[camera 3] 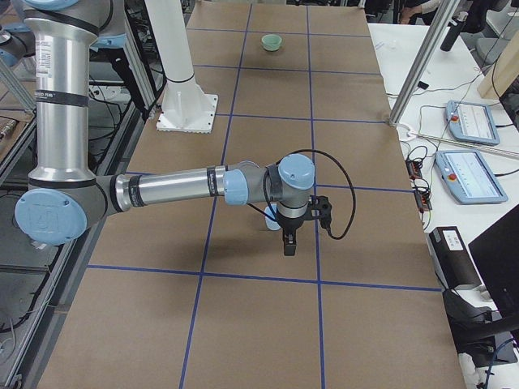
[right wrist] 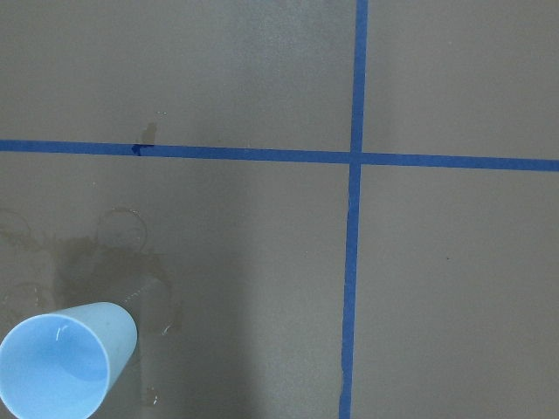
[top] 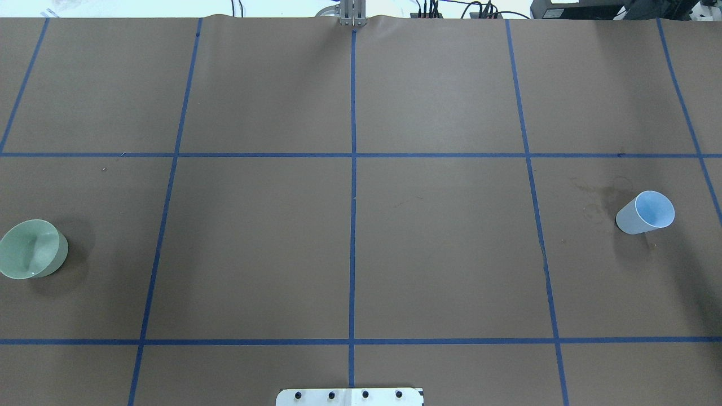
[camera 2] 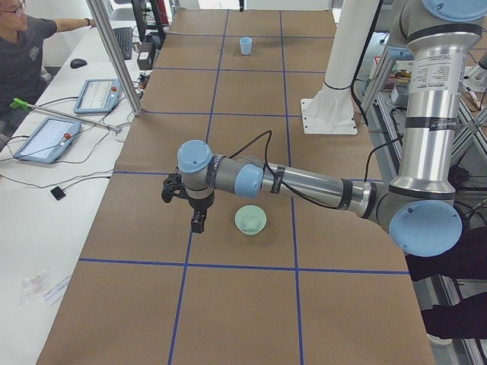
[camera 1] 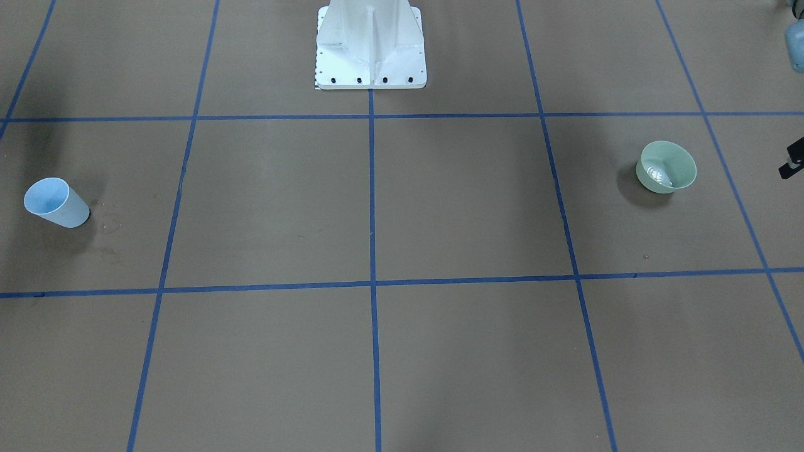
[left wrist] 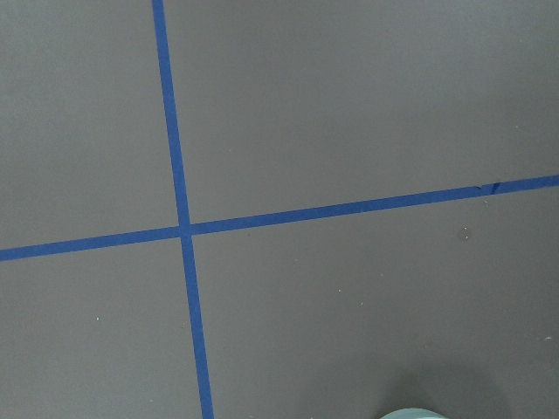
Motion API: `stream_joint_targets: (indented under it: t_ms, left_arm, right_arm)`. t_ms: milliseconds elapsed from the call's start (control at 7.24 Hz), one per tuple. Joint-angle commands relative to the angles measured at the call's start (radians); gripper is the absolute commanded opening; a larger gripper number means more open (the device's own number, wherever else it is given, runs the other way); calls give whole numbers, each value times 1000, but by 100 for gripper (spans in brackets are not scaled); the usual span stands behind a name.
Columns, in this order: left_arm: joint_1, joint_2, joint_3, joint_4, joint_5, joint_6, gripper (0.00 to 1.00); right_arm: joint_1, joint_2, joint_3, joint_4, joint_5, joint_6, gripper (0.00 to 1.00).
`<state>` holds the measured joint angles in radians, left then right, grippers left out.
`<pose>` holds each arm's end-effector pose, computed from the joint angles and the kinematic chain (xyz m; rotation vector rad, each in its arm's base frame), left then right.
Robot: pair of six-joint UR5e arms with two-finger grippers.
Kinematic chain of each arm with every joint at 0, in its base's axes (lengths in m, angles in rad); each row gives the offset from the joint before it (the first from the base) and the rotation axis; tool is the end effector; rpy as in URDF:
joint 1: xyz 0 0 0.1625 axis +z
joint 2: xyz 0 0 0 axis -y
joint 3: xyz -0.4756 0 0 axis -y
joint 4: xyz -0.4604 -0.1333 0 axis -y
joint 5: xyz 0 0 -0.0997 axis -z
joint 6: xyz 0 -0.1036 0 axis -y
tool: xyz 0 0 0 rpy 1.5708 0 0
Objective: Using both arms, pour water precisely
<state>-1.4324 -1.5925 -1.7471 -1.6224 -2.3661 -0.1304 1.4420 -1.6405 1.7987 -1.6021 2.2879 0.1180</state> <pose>0.0207 -0.5789 0.5931 0.1282 0.8157 0.1068 -0.0034 -0.5343 0.6293 0.0323 -0.7257 -0.0558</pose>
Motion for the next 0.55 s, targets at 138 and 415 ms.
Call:
stream_joint_targets:
  t_ms: [138, 415]
  left_arm:
    - [3, 48, -11, -48, -1, -5, 100]
    - [4, 48, -17, -50, -4, -31, 100]
  right_arm:
    - [-2, -1, -1, 2, 10, 0, 99]
    - [-3, -1, -4, 2, 11, 2, 99]
